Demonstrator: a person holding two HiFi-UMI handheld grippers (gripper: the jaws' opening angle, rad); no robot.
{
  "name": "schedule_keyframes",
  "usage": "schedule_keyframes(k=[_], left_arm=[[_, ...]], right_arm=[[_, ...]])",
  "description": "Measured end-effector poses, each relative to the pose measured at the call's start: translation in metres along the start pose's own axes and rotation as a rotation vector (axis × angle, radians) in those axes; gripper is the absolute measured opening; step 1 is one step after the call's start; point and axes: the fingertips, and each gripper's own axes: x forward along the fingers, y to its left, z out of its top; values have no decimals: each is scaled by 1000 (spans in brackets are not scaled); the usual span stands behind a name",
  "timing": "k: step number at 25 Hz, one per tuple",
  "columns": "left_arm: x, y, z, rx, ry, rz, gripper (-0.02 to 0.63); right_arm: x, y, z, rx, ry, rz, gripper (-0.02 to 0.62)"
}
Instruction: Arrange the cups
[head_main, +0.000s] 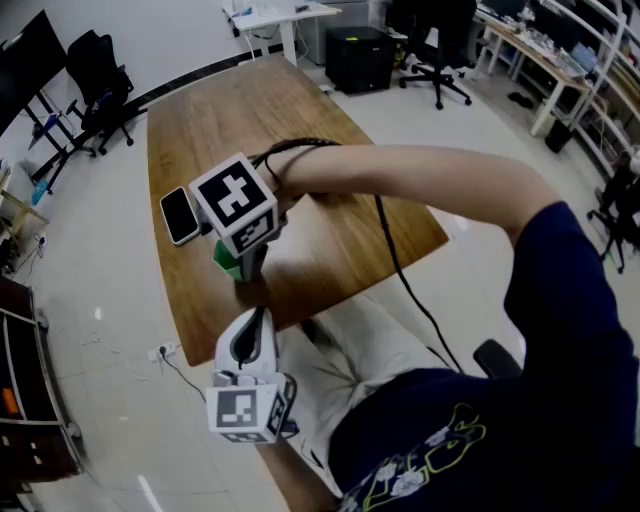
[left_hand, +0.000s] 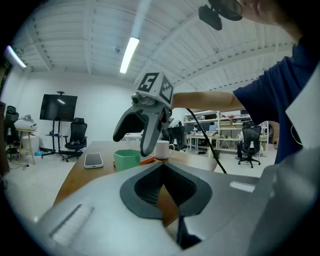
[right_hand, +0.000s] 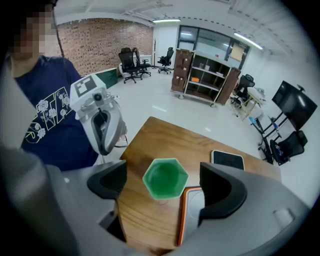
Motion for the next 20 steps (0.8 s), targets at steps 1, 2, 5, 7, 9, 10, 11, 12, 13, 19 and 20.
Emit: schedule_keyframes(k=[1, 2, 5, 7, 9, 10, 11, 12, 13, 19, 20], left_arm=[[-1, 2, 0, -6, -2, -6, 6], [-2, 4, 1, -11, -4, -12, 6], [-5, 10, 2, -14, -1, -25, 6], [-8, 14, 3, -8, 3, -21, 6], [-11, 17, 5, -18, 2, -13, 6], [-11, 17, 6, -25, 2, -15, 6], [-11, 17, 5, -29, 2, -23, 6], [-11, 16, 4, -32, 4, -34, 6], [-11, 16, 2, -38, 3, -44, 6], [-13, 13, -4, -101, -29, -69, 6], [-12, 11, -5, -103, -25, -73, 6]], right_arm=[[7, -5, -2, 6, 26, 21, 428], [13, -9, -4, 12, 52, 42, 428], [31, -14, -13, 24, 129, 105, 431], [38, -15, -18, 31, 168, 128, 433], [43, -16, -21, 27, 201, 130, 430], [46, -15, -23, 24, 211, 134, 425], [48, -14, -24, 22, 216, 139, 422], [50, -14, -24, 19, 217, 141, 392], [51, -15, -25, 15, 217, 137, 372], [27, -43, -18, 42, 140, 47, 364], [16, -51, -16, 61, 121, 28, 364]])
